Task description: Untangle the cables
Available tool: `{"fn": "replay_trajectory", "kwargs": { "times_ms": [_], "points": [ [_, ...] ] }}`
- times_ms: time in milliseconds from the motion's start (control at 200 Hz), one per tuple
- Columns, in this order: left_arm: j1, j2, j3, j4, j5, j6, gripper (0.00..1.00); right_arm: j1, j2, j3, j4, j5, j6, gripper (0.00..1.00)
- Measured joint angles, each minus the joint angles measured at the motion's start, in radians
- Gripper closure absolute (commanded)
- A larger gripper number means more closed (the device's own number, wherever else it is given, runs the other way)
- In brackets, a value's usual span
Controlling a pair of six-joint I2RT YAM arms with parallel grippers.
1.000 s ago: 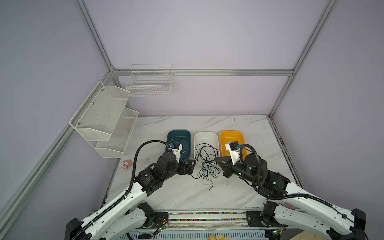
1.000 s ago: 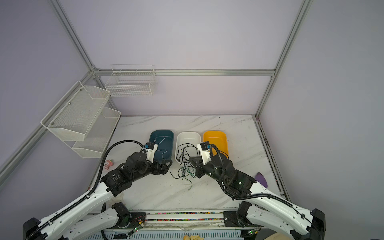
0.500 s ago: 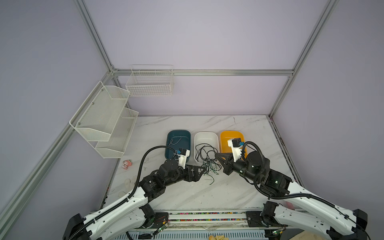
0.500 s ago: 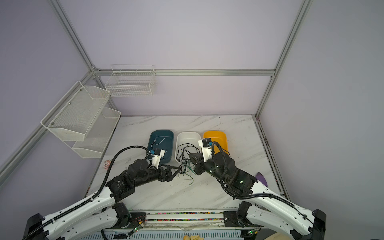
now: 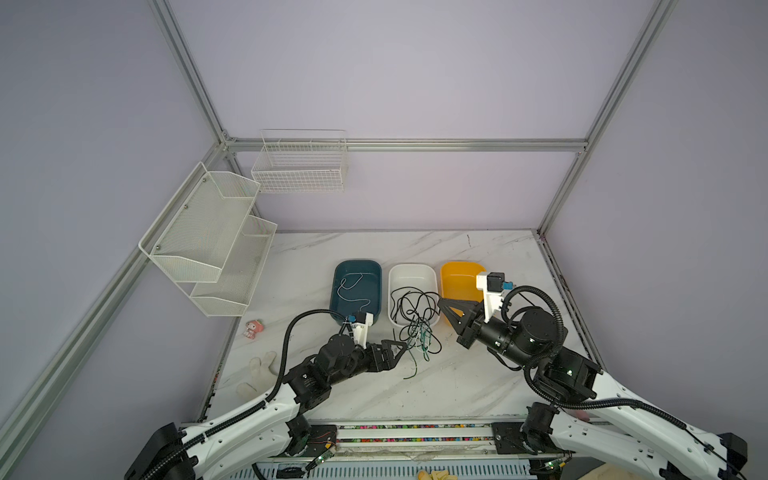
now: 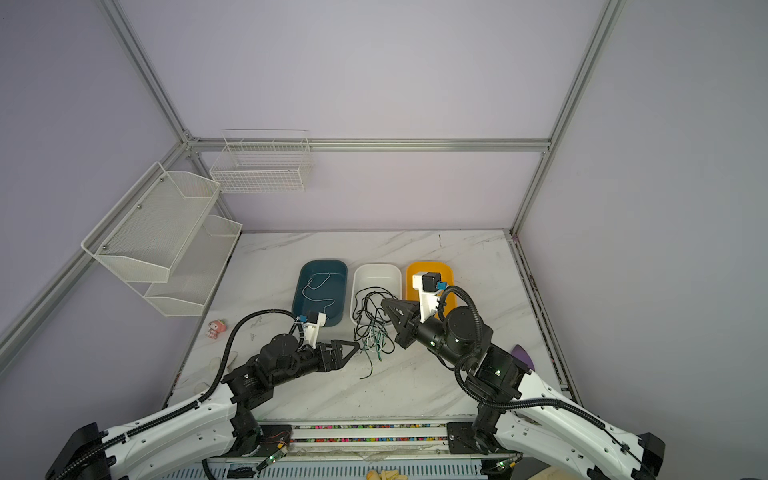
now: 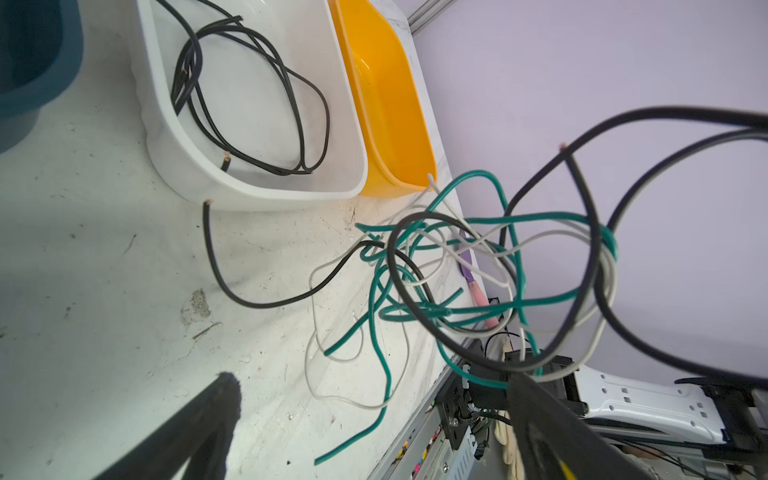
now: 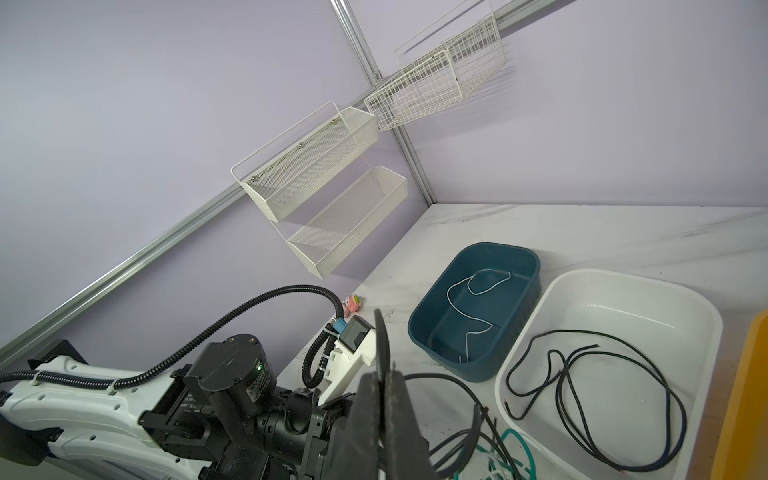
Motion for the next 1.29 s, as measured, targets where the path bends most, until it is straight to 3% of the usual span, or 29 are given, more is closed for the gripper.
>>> {"fn": "replay_trajectory", "kwargs": {
  "times_ms": [275,645,1035,1295],
  "points": [
    [0.0,-0.045,-0.099,0.166,-0.027,-0.152,0.04,0.0,-0.006,-0.038,0.037,-0.039,0.035,1.0],
    [-0.006,0.056,-0.108,0.296,0.009,-0.183,0.05,0.0,-0.011,-0.015,0.08,-0.056,0.039,1.0],
    [-0.027,0.216,-0.111,0.425,0.046,-0.205,0.32,0.0,0.048,0.093,0.08,-0.112,0.065,1.0],
    [-0.032,0.256,-0.114,0.46,0.049,-0.204,0.29,0.0,0.049,0.116,0.082,-0.153,0.087,1.0]
  ]
}}
